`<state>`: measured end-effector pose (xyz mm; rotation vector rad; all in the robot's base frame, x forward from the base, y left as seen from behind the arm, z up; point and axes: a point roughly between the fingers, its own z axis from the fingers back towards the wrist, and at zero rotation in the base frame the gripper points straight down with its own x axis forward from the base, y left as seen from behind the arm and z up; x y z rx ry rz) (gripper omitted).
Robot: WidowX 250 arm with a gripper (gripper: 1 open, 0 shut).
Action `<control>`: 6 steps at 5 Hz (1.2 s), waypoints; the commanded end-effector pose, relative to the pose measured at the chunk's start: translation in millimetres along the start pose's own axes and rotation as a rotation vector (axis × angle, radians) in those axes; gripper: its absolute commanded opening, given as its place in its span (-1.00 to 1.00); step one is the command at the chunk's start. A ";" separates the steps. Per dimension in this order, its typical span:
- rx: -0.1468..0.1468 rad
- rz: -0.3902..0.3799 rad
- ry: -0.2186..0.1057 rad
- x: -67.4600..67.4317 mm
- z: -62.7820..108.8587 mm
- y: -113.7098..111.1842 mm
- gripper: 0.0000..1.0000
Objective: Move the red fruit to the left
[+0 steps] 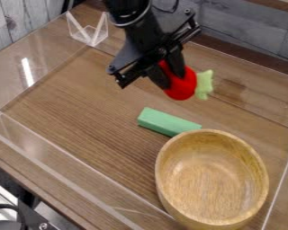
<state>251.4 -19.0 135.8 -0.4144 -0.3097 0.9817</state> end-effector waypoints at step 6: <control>-0.076 0.091 -0.087 -6.7 6.6 -3.9 -1.00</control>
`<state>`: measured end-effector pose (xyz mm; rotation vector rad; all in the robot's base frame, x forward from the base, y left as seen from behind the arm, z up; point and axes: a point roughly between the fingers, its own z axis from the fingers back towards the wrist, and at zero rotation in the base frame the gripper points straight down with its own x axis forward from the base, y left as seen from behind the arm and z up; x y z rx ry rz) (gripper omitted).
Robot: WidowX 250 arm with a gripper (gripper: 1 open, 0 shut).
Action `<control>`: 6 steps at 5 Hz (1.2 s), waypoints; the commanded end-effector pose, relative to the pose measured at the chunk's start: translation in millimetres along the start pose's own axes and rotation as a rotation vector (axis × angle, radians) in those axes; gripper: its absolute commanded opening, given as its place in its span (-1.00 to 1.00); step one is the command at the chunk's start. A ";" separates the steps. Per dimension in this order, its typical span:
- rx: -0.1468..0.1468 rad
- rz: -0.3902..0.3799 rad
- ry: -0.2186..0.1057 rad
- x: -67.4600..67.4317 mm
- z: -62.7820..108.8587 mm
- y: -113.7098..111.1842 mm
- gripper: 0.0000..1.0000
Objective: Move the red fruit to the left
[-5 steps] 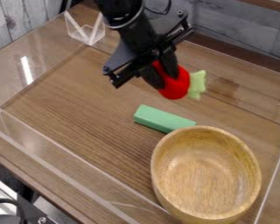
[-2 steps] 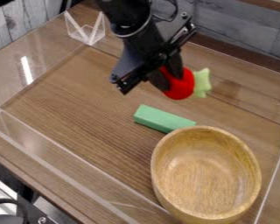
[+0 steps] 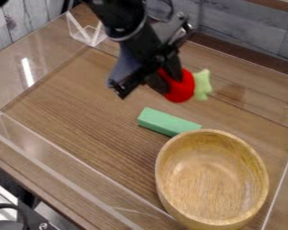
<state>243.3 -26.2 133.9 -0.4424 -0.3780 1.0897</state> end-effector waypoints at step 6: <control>-0.060 0.008 -0.071 61.7 12.2 25.6 -1.00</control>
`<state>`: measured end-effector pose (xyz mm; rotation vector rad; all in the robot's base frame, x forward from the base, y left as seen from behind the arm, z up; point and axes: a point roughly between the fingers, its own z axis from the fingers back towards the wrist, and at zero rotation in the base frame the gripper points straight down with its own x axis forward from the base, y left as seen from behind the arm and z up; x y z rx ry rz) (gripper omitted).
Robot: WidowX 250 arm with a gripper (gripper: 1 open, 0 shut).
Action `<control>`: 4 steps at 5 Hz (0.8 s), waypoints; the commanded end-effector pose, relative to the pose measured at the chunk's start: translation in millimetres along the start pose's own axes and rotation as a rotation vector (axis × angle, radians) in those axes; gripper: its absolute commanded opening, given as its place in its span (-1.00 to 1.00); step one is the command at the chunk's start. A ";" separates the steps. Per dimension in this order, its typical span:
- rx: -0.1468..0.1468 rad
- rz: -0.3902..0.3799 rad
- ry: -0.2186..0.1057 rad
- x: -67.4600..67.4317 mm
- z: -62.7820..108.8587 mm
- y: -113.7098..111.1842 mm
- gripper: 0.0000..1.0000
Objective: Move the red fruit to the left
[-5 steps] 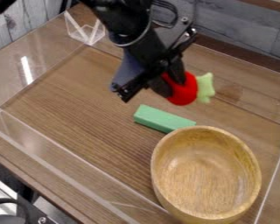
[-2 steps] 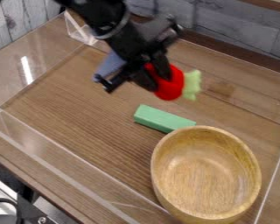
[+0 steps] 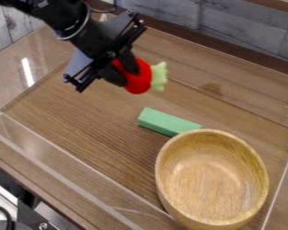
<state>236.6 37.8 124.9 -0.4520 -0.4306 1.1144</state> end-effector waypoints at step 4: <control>-0.014 0.131 -0.124 34.6 -10.9 -6.7 -1.00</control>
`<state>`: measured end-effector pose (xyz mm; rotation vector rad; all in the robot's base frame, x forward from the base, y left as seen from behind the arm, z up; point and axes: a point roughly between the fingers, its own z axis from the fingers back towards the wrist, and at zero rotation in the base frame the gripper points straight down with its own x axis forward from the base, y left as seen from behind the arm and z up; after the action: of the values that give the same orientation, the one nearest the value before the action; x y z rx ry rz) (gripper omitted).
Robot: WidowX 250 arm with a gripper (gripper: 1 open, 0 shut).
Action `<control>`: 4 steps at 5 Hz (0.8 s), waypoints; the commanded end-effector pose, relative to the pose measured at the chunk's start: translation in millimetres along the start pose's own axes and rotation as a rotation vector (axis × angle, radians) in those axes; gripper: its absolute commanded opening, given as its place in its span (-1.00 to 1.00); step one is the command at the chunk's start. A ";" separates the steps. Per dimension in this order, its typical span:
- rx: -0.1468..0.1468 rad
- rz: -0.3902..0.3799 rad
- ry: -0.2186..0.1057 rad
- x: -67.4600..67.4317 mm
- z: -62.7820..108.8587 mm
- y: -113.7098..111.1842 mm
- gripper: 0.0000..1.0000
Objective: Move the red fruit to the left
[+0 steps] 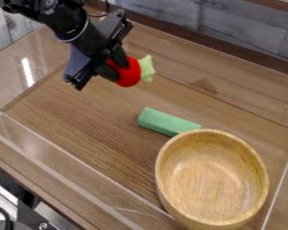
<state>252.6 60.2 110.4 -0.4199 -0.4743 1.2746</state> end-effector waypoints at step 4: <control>-0.028 0.029 -0.056 13.8 -15.9 -14.6 -1.00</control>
<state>264.6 63.0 90.7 -0.4005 -0.4725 1.3238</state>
